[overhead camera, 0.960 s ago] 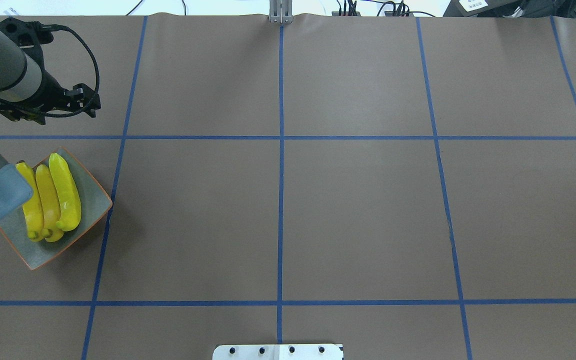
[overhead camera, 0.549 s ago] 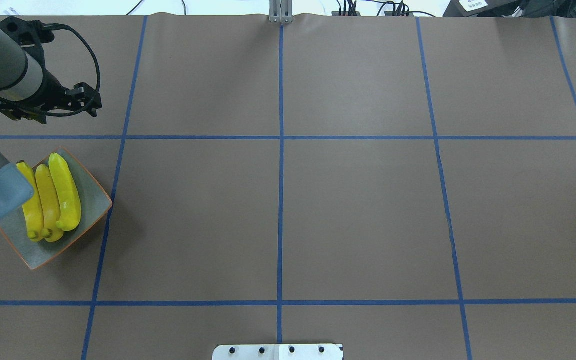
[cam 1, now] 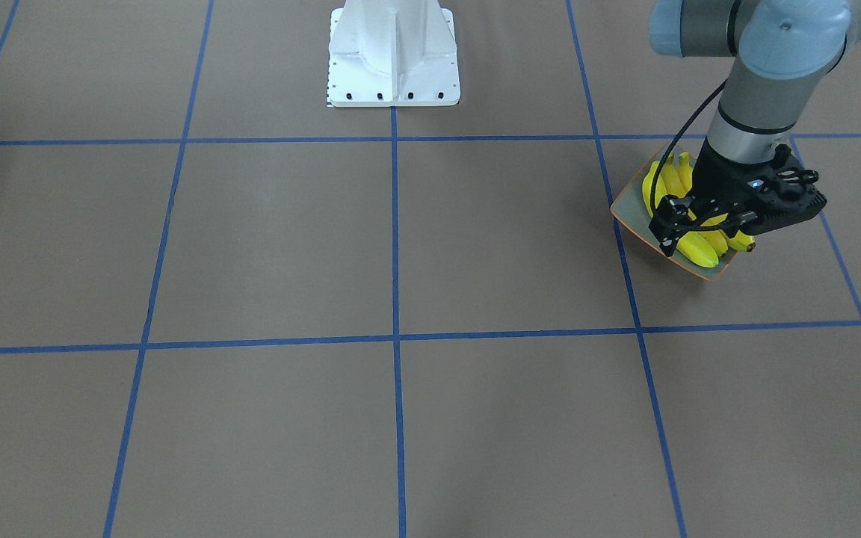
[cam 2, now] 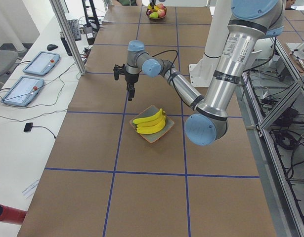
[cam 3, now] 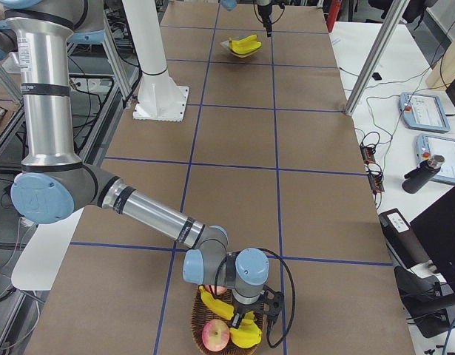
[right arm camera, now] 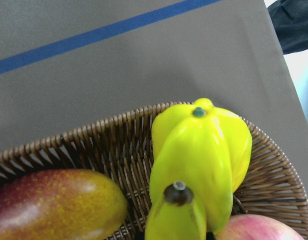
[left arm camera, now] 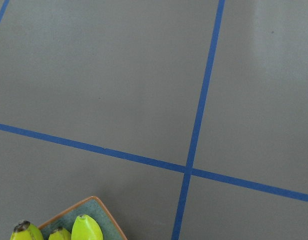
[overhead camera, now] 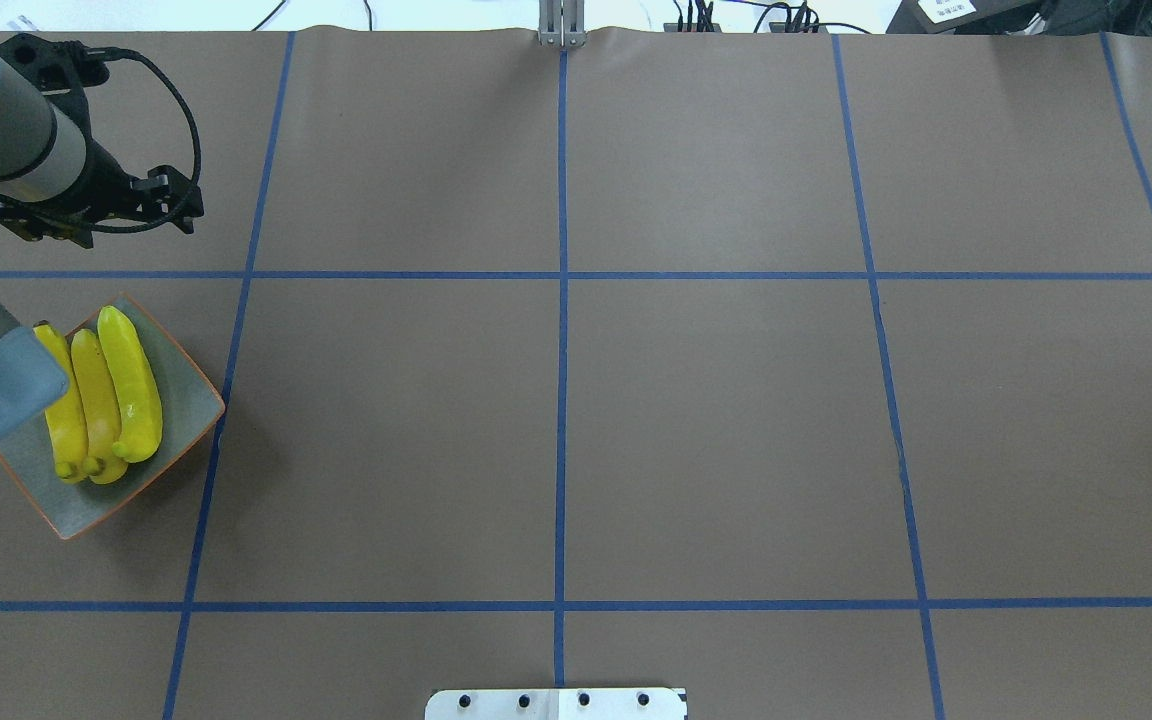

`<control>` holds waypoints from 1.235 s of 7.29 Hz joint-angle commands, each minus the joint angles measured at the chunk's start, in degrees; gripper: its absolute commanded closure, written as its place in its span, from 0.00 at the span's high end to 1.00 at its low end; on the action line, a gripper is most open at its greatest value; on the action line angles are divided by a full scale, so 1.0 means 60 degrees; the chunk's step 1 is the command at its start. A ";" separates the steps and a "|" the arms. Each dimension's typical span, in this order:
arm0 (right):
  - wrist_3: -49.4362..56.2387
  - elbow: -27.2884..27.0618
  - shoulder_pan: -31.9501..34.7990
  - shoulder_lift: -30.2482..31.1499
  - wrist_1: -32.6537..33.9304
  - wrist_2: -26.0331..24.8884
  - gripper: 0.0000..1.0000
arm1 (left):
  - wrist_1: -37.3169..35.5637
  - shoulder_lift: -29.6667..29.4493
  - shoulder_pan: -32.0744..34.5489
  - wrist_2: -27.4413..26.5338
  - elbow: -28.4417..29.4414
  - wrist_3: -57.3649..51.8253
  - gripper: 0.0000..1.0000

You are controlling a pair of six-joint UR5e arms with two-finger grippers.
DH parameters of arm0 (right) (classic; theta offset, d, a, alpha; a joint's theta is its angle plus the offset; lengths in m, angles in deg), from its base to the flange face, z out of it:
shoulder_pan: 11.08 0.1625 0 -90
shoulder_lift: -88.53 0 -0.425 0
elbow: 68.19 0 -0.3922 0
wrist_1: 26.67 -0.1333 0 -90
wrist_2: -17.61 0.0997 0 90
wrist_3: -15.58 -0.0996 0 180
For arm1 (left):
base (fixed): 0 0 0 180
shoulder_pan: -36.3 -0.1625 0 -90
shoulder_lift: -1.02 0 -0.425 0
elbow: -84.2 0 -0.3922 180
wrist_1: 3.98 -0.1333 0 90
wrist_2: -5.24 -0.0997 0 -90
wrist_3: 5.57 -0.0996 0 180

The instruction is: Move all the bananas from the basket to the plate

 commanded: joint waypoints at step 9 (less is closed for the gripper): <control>0.1608 -0.2618 -0.0012 -0.2308 0.3428 0.0120 0.00 | 0.0058 -0.0208 -0.0015 0.0000 0.0131 0.0015 1.00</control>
